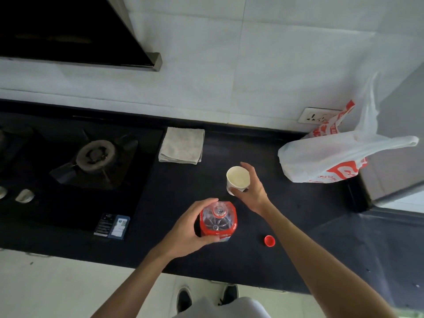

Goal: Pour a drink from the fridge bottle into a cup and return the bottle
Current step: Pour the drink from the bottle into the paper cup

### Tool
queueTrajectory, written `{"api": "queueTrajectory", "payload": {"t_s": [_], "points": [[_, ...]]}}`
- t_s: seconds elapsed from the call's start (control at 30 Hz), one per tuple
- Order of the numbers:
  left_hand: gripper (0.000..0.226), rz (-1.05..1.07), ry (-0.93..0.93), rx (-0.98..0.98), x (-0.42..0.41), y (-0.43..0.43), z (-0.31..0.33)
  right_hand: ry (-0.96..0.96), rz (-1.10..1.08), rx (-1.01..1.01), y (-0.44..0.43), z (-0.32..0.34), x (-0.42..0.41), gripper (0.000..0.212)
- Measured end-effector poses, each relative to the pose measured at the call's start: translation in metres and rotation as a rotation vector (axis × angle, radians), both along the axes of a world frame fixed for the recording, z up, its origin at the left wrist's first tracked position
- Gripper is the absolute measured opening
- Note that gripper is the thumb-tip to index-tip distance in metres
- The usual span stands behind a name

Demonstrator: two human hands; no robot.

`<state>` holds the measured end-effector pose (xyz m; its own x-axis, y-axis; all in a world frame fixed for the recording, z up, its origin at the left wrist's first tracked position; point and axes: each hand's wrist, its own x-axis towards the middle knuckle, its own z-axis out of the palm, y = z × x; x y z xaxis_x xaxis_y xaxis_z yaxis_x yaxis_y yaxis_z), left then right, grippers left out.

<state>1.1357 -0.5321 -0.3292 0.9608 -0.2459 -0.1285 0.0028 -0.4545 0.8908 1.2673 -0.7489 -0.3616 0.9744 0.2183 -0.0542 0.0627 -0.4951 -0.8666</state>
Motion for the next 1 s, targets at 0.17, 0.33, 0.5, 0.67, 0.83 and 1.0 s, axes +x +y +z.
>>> {"api": "queueTrajectory", "payload": {"t_s": [0.17,0.33,0.5,0.67,0.83,1.0], "points": [[0.099,-0.017,-0.001,-0.030,0.000,-0.005,-0.010,-0.003,-0.019,0.064,-0.022,0.017,-0.030,0.073],[0.107,0.087,-0.008,-0.126,0.000,-0.015,-0.014,0.022,-0.117,0.181,-0.032,0.032,-0.061,0.069],[0.095,0.096,-0.096,-0.130,0.004,-0.016,-0.013,0.012,-0.124,0.194,-0.039,0.046,-0.079,0.069],[0.092,0.080,-0.140,-0.127,0.021,-0.012,0.002,-0.008,-0.120,0.182,-0.048,0.062,-0.081,0.067],[0.092,0.074,-0.187,-0.117,0.049,-0.003,0.043,-0.067,-0.088,0.179,-0.055,0.087,-0.066,0.067],[0.091,-0.046,-0.191,0.014,0.087,0.013,0.104,-0.123,0.002,0.174,-0.055,0.131,-0.037,0.069]]}}
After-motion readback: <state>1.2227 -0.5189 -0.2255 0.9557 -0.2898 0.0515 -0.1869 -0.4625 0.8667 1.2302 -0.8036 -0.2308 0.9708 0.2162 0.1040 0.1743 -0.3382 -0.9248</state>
